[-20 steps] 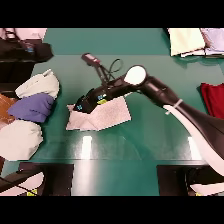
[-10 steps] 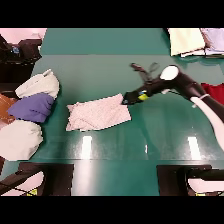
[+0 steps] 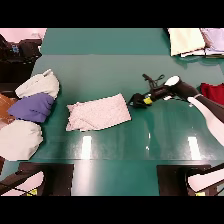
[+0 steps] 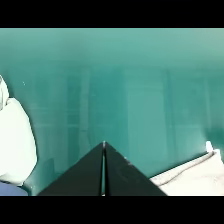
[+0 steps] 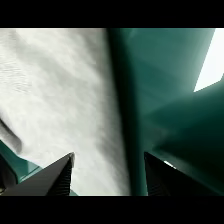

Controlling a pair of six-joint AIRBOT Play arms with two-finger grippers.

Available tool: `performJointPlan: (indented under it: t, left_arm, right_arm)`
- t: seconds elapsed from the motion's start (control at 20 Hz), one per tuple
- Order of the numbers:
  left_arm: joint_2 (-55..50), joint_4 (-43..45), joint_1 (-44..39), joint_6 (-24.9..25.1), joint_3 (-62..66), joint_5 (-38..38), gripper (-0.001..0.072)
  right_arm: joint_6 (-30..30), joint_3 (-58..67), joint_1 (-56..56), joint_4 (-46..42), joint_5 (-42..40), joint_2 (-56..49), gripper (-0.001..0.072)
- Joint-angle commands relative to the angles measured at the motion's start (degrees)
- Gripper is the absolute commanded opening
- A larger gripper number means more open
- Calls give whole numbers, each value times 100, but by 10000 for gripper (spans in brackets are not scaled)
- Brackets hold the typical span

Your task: Fold the shirts.

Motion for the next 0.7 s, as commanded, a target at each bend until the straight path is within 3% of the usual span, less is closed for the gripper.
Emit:
performJointPlan:
  t: [0.0, 0.05, 0.1, 0.25, 0.45, 0.65]
  left_arm:
    - [4, -94, 4, 0, 4, 13, 21]
    - [4, -149, 4, 2, 4, 15, 21]
    - [4, -214, 4, 2, 4, 15, 21]
    - [4, -278, -55, 4, 4, 15, 20]
    - [4, -251, -621, 105, 4, 39, 20]
    - [4, -251, -1185, 103, 4, 232, 20]
  right_arm:
    - [-2, 713, 634, 273, 96, -623, 512]
    - [-2, 927, 822, 376, 109, -758, 508]
    - [-22, 1145, 1010, 448, 107, -879, 421]
    - [-66, 1707, 1342, 398, 103, -1099, 25]
    - [-59, 1934, 999, 243, -107, -817, 13]
    - [492, 1928, -376, -964, 24, -24, 13]
